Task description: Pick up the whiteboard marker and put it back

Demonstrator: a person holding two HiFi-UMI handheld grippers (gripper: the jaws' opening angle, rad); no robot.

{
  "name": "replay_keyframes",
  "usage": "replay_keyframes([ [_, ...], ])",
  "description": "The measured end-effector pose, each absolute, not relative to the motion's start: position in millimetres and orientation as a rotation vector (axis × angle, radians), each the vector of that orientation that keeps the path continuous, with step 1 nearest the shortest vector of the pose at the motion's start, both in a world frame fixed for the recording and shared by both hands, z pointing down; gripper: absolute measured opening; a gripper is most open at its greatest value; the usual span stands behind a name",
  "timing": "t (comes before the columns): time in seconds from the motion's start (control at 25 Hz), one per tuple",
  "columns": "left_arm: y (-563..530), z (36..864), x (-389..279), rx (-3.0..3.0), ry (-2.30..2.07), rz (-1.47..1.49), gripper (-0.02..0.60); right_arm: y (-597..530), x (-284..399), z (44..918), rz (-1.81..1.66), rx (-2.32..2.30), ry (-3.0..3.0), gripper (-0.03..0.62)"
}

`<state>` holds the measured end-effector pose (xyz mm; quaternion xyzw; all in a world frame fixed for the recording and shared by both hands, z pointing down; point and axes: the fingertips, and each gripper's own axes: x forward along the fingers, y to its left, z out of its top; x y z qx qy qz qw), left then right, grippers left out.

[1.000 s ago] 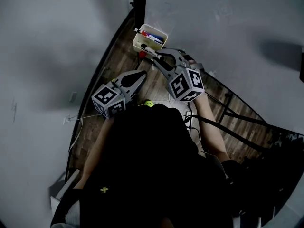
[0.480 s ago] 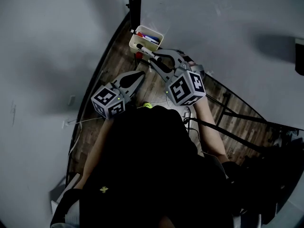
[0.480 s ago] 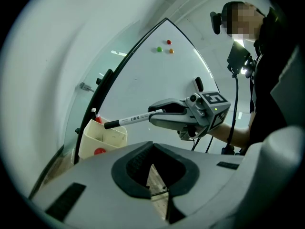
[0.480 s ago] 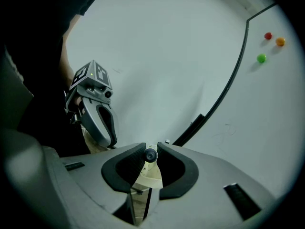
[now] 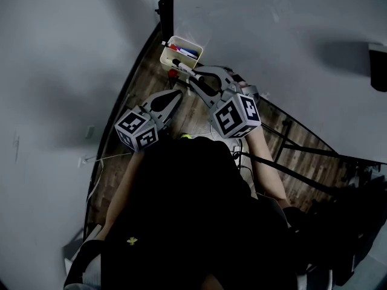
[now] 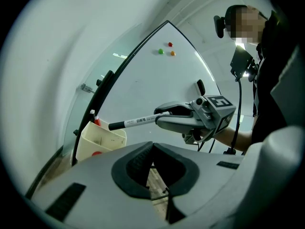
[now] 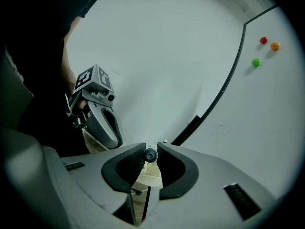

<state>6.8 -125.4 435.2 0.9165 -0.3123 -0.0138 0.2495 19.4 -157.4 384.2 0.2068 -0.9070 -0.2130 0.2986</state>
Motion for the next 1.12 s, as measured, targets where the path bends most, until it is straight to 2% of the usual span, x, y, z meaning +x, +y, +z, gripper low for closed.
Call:
replay_keyframes([
  [1.12,-130.3,438.2,6.5,2.476,-0.871,-0.059,0.02,-161.9,23.2,371.8,-0.547,0.621,-2.483,0.091],
])
